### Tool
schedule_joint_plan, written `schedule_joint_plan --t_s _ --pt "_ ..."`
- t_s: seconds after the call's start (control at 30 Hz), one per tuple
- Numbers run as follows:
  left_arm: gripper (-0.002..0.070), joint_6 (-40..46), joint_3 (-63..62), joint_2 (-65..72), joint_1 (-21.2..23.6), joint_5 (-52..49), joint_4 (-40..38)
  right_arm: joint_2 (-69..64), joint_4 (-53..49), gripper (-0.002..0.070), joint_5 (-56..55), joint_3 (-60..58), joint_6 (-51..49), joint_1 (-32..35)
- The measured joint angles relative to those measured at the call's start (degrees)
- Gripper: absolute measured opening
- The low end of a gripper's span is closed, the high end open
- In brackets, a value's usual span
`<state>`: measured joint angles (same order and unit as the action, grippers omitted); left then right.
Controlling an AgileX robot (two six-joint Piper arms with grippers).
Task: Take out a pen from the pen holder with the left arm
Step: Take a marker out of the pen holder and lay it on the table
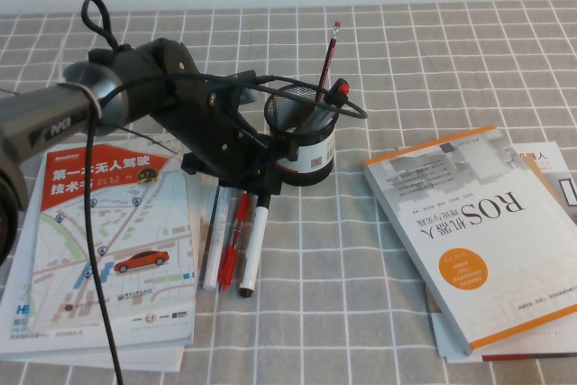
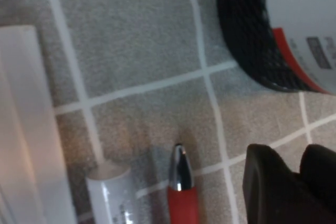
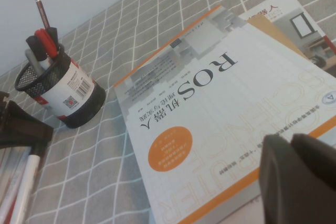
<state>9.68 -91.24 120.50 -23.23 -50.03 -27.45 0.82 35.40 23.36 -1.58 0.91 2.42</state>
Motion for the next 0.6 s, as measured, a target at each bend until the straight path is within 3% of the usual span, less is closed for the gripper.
schedule_joint_plan --t_s 0.47,0.6 --pt "0.0095 -0.3 0.0 0.0 1.0 -1.7 1.1 0.0 0.0 -0.0013 0.0 0.0 0.0 0.0" --pt "0.0162 -0.1 0.0 0.0 1.0 -1.7 1.4 0.0 0.0 -0.0013 0.0 0.0 0.0 0.0"
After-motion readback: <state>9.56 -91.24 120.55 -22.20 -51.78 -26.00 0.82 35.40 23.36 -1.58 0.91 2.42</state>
